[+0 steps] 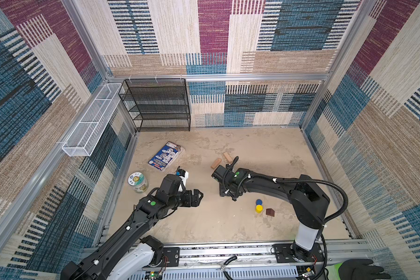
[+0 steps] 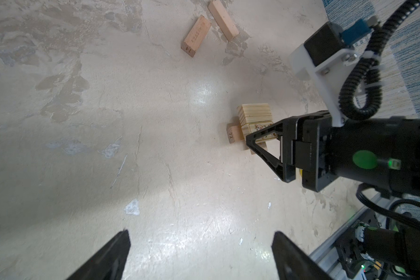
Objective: Build the wood block tower
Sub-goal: 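Lower the cow-picture block onto the stacked pale blocks with the right gripper, then open the right gripper and raise it off the stack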
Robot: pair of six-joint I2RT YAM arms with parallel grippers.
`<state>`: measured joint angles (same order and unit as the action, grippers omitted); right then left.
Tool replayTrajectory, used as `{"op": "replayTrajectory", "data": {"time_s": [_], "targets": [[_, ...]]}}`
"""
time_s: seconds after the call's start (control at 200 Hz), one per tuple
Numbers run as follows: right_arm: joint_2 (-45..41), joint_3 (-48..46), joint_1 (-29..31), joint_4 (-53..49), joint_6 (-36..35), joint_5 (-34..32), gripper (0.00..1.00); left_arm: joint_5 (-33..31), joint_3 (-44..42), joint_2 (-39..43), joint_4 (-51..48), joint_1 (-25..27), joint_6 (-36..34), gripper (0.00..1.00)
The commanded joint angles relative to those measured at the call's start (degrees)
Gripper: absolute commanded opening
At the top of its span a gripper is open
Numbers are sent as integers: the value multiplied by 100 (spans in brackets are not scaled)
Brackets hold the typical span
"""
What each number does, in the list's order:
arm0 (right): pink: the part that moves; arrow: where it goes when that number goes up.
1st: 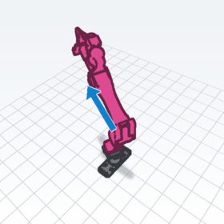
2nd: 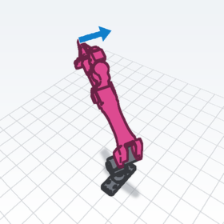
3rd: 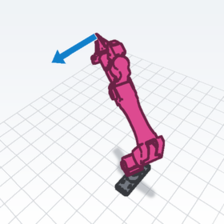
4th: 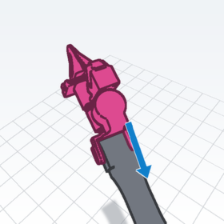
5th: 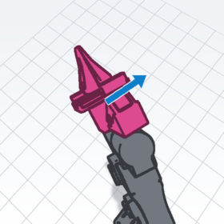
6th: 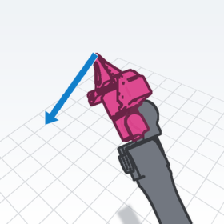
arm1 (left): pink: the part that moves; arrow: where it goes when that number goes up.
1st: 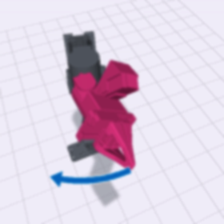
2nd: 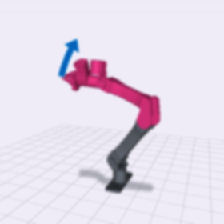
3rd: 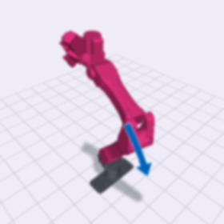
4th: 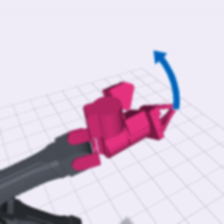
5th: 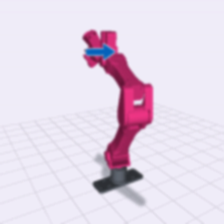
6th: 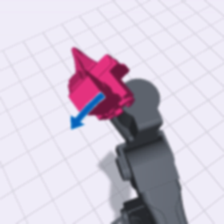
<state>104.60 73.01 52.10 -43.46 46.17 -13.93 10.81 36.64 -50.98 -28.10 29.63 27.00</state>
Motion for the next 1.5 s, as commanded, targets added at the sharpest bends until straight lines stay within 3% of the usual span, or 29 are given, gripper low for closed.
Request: {"op": "replayTrajectory", "data": {"time_s": [0.0, 0.21, 0.616, 0.796, 0.877, 1.002, 1.192, 1.312, 1.357, 1.498], "targets": [[0, 46, 2, -5, -22, 14, 67, -17, 1, 11, -7, -8, -16, 96], [-21, 54, 2, -82, 23, 27, 85, -17, 1, 1, -17, -5, -14, 96], [-462, 195, -2, -398, 35, 94, 85, -57, 52, 10, -67, -10, -29, 96], [-844, 417, -60, -463, -445, 15, 68, -29, 184, -63, -170, -8, -39, 96], [-964, 408, -334, -191, -929, 297, 54, 49, 220, -144, -161, -1, 36, 93], [-960, 352, -1075, 215, -1705, 1372, 26, 208, 293, -323, -163, 7, 123, 87], [-275, 906, -1454, -57, -2433, 1410, 19, 286, 337, -689, -134, 77, 287, 86], [114, 1244, -1522, -188, -2669, 1270, 19, 314, 454, -918, -135, 139, 314, 86], [285, 1400, -1544, -242, -2765, 1287, 11, 317, 503, -1011, -135, 157, 305, 86], [667, 1684, -1556, -328, -2892, 1417, 10, 308, 580, -1243, -110, 208, 379, 85]]}}
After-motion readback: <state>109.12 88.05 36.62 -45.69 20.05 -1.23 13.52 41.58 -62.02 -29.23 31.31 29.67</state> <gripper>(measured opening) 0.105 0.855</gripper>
